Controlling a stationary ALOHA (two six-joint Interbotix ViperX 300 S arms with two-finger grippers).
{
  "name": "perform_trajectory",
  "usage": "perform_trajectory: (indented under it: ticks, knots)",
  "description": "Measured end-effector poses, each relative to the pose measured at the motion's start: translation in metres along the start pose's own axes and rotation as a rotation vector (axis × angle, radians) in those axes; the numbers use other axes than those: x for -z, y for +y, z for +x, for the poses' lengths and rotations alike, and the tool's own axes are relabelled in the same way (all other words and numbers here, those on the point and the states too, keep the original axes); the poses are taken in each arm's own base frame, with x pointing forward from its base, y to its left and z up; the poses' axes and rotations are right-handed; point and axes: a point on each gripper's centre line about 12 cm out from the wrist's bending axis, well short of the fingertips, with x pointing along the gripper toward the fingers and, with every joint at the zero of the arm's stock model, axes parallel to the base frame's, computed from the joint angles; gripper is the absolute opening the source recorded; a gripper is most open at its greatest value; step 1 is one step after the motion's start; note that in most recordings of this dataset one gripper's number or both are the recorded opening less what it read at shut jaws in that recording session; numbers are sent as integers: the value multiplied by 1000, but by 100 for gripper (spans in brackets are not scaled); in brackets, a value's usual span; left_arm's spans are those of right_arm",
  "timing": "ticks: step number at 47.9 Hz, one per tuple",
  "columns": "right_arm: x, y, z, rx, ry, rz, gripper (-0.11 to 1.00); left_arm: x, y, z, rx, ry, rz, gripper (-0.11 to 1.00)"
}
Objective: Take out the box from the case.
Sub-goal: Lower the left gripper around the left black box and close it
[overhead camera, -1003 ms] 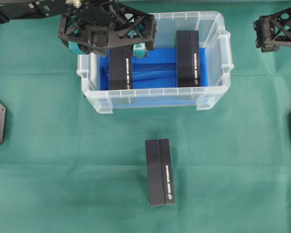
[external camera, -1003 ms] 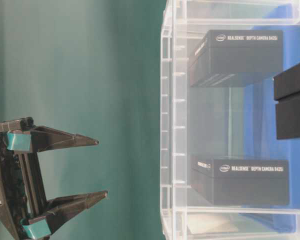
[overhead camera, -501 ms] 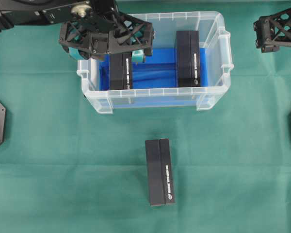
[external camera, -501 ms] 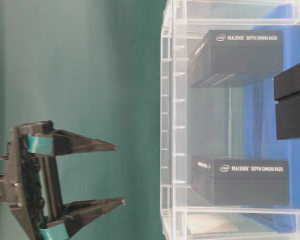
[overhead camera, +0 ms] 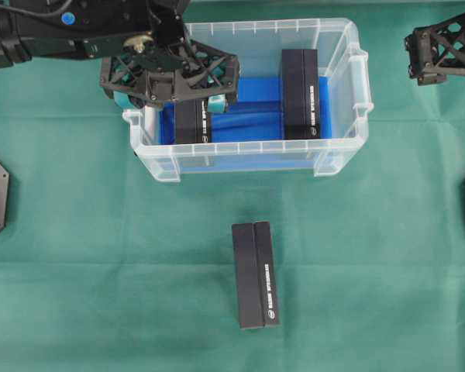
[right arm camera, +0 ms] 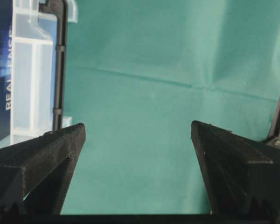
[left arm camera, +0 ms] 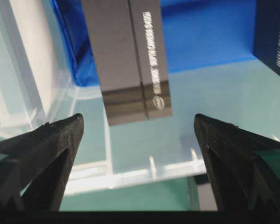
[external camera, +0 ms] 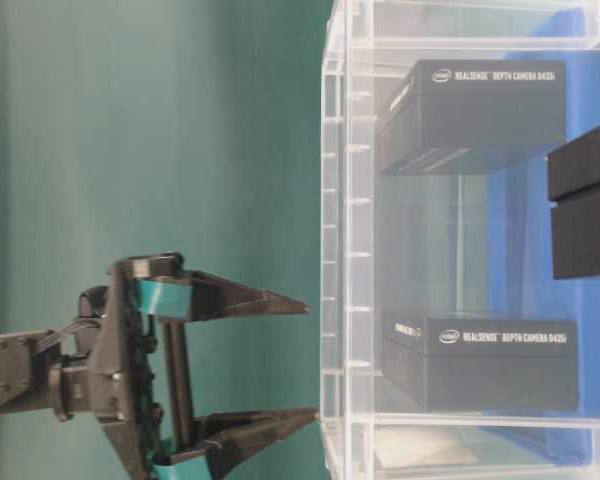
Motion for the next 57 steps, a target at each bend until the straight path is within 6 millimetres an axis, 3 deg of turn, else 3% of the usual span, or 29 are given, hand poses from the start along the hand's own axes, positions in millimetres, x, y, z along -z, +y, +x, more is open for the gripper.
perform_trajectory:
  ticks: [17,33,57]
  knots:
    - [0,2,0,-10,-3,-4,92,-11,0,26,-12,-29,-8,96]
    - [0,3,0,-24,-7,-7,92,-9,0,50,-41,-19,-3,96]
    - [-1,6,0,-51,-14,-9,92,-15,6,66,-38,-44,-20,96]
